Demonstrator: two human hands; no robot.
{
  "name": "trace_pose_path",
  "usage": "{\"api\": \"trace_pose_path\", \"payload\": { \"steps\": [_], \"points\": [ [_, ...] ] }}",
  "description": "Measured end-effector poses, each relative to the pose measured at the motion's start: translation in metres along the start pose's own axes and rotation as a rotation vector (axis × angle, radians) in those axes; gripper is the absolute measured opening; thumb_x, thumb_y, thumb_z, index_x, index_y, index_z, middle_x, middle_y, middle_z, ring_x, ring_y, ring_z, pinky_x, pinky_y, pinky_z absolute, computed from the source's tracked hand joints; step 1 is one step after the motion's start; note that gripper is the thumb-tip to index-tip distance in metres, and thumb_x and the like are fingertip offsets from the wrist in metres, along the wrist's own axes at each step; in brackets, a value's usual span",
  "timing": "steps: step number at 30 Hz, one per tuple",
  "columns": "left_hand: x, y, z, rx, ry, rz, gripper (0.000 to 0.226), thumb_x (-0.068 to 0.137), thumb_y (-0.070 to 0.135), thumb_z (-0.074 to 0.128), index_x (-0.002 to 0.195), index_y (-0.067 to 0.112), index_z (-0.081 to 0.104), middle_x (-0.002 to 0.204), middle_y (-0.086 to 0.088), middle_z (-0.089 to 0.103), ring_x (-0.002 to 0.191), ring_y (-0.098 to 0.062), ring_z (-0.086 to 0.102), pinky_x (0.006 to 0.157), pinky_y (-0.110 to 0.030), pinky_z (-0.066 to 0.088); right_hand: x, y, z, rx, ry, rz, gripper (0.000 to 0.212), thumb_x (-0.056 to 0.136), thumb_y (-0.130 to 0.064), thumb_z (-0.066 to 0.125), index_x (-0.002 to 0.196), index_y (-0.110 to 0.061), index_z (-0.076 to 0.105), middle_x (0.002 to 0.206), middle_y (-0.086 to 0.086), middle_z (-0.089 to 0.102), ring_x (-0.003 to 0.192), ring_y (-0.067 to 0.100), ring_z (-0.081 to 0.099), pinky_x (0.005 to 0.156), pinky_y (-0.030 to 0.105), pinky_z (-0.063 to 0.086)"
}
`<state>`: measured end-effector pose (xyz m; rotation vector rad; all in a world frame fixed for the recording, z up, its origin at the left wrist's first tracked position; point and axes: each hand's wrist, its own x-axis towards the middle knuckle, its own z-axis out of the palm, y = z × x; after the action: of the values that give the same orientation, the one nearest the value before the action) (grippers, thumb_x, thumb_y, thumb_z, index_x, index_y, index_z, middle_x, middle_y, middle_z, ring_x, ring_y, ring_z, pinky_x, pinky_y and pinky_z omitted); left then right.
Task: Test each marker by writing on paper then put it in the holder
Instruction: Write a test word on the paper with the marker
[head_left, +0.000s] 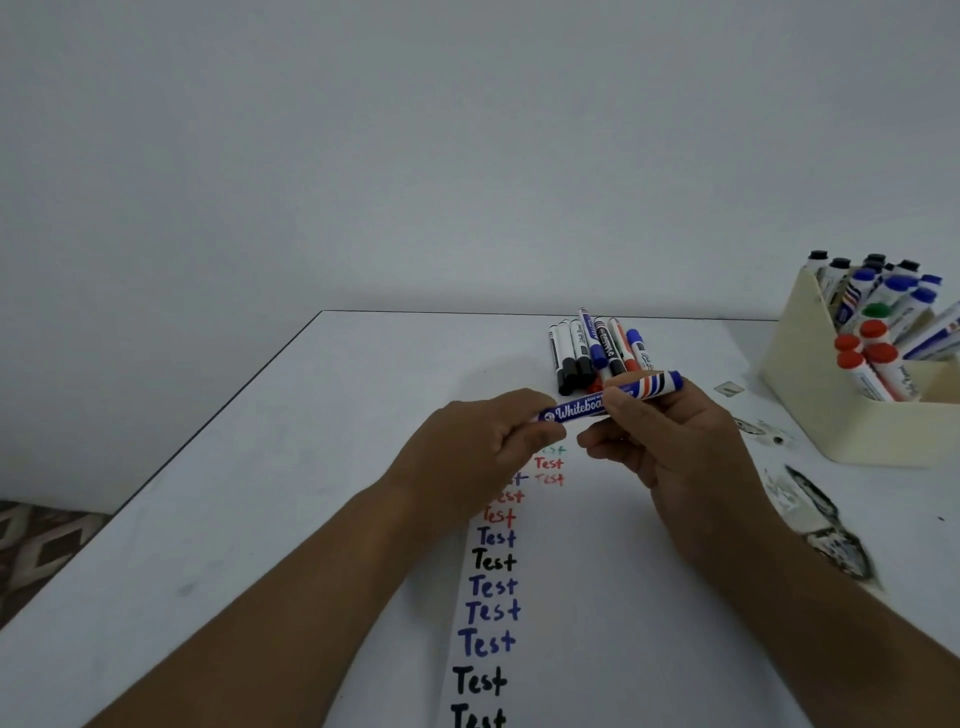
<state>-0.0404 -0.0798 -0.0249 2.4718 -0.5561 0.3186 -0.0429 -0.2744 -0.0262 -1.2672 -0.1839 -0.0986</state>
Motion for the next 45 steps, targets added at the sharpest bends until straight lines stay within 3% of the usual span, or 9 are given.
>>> {"api": "trace_pose_path", "payload": {
  "steps": [4, 7, 10, 15, 19, 22, 26, 31, 45],
  "points": [
    [-0.006, -0.007, -0.008, -0.176, -0.125, -0.074, 0.071, 0.072, 0.082, 0.053, 0.134, 0.048, 0.044, 0.089, 0.026, 0.058, 0.083, -0.006, 0.064, 0.069, -0.026, 0.054, 0.001, 0.001, 0.0, 0.021, 0.087, 0.019, 0.019, 0.093, -0.018, 0.064, 0.108, -0.008, 0.064, 0.087, 0.015, 0.076, 0.073, 0.029, 0.073, 0.068, 0.033, 0.063],
    [-0.004, -0.026, -0.012, -0.005, -0.073, -0.134, 0.11, 0.055, 0.097, 0.041, 0.148, 0.038, 0.033, 0.103, 0.02, 0.046, 0.098, -0.005, 0.048, 0.081, -0.029, 0.047, 0.006, 0.001, -0.006, 0.061, 0.185, 0.069, 0.013, 0.1, -0.018, 0.059, 0.111, -0.01, 0.06, 0.094, 0.017, 0.076, 0.076, 0.031, 0.074, 0.068, 0.035, 0.063],
    [0.001, -0.042, -0.007, 0.174, -0.079, -0.253, 0.12, 0.058, 0.1, 0.036, 0.154, 0.03, 0.021, 0.131, 0.005, 0.042, 0.122, -0.015, 0.037, 0.102, -0.04, 0.038, 0.009, 0.001, -0.007, 0.089, 0.206, 0.113, 0.015, 0.103, -0.018, 0.055, 0.112, -0.007, 0.055, 0.091, 0.022, 0.075, 0.072, 0.032, 0.075, 0.064, 0.035, 0.064],
    [0.004, -0.044, -0.002, 0.41, -0.269, -0.279, 0.11, 0.07, 0.09, 0.015, 0.158, 0.026, 0.014, 0.164, 0.002, 0.016, 0.149, -0.018, 0.014, 0.119, -0.043, 0.015, 0.007, 0.001, -0.002, 0.043, 0.134, 0.148, 0.01, 0.104, -0.015, 0.05, 0.111, -0.007, 0.051, 0.088, 0.026, 0.074, 0.07, 0.035, 0.074, 0.061, 0.037, 0.063],
    [0.004, -0.045, -0.002, 0.42, -0.352, -0.277, 0.108, 0.07, 0.09, 0.009, 0.16, 0.03, 0.007, 0.167, 0.008, -0.006, 0.153, -0.014, -0.003, 0.123, -0.048, 0.005, 0.006, 0.002, -0.001, -0.005, 0.101, 0.17, 0.006, 0.103, -0.013, 0.052, 0.109, -0.011, 0.052, 0.089, 0.024, 0.075, 0.073, 0.038, 0.074, 0.067, 0.043, 0.064],
    [0.004, -0.048, -0.001, 0.414, -0.373, -0.282, 0.108, 0.069, 0.091, 0.009, 0.159, 0.032, -0.003, 0.166, 0.01, -0.014, 0.153, -0.015, -0.009, 0.124, -0.048, 0.001, 0.005, 0.005, -0.002, -0.127, 0.072, 0.115, 0.022, 0.095, -0.004, 0.064, 0.112, -0.007, 0.052, 0.086, 0.021, 0.075, 0.075, 0.036, 0.075, 0.067, 0.04, 0.063],
    [0.004, -0.055, 0.004, 0.354, -0.301, -0.271, 0.102, 0.078, 0.091, 0.022, 0.152, 0.038, -0.024, 0.167, 0.011, -0.007, 0.154, -0.016, -0.001, 0.124, -0.047, 0.003, 0.003, 0.008, -0.002, -0.331, 0.013, 0.082, 0.023, 0.087, -0.002, 0.073, 0.105, -0.013, 0.065, 0.078, 0.009, 0.076, 0.077, 0.032, 0.075, 0.068, 0.033, 0.063],
    [0.006, -0.055, 0.004, 0.442, -0.359, -0.258, 0.091, 0.081, 0.087, 0.016, 0.158, 0.04, -0.002, 0.166, 0.01, -0.014, 0.153, -0.015, -0.01, 0.123, -0.048, 0.0, -0.001, 0.009, 0.003, -0.5, -0.062, 0.072, 0.012, 0.085, -0.01, 0.077, 0.095, -0.014, 0.073, 0.082, 0.003, 0.078, 0.078, 0.021, 0.077, 0.078, 0.037, 0.063],
    [0.006, -0.05, 0.004, 0.442, -0.36, -0.281, 0.1, 0.071, 0.09, 0.01, 0.157, 0.041, 0.002, 0.167, 0.009, -0.011, 0.153, -0.018, -0.01, 0.123, -0.049, 0.0, 0.001, 0.015, 0.005, -0.767, -0.065, 0.128, 0.039, 0.077, -0.039, 0.083, 0.101, -0.012, 0.068, 0.082, 0.004, 0.077, 0.072, 0.021, 0.076, 0.08, 0.044, 0.063]
  ]
}}
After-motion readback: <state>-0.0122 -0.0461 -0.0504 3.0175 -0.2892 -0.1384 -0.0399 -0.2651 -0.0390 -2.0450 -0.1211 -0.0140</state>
